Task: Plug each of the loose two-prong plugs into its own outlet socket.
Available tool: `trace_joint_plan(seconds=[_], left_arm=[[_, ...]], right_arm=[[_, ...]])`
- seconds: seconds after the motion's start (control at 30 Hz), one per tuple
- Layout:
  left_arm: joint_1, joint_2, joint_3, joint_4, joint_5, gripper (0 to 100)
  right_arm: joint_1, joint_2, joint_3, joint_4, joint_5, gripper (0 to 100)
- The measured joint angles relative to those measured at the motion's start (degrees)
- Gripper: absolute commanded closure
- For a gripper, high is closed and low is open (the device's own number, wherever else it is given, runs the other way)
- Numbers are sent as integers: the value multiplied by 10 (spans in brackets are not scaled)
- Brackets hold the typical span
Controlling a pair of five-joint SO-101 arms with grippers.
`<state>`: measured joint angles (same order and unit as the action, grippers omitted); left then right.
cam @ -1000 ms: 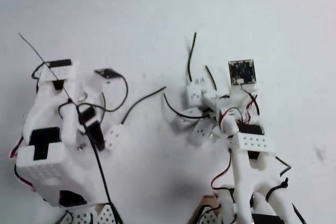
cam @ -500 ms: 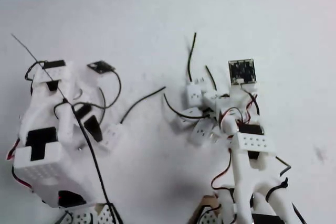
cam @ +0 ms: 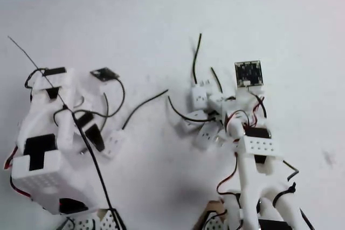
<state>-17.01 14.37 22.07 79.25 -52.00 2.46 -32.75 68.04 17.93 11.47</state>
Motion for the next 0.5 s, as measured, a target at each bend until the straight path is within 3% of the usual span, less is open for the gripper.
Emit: trace_joint_plan(seconds=[0.23, 0.5], left_arm=[[1, 6, -28, 29, 0, 710], [-10, 7, -156, 164, 0, 740]], right_arm=[[-1, 0, 0, 0, 0, 876], [-1, 0, 0, 0, 0, 876]])
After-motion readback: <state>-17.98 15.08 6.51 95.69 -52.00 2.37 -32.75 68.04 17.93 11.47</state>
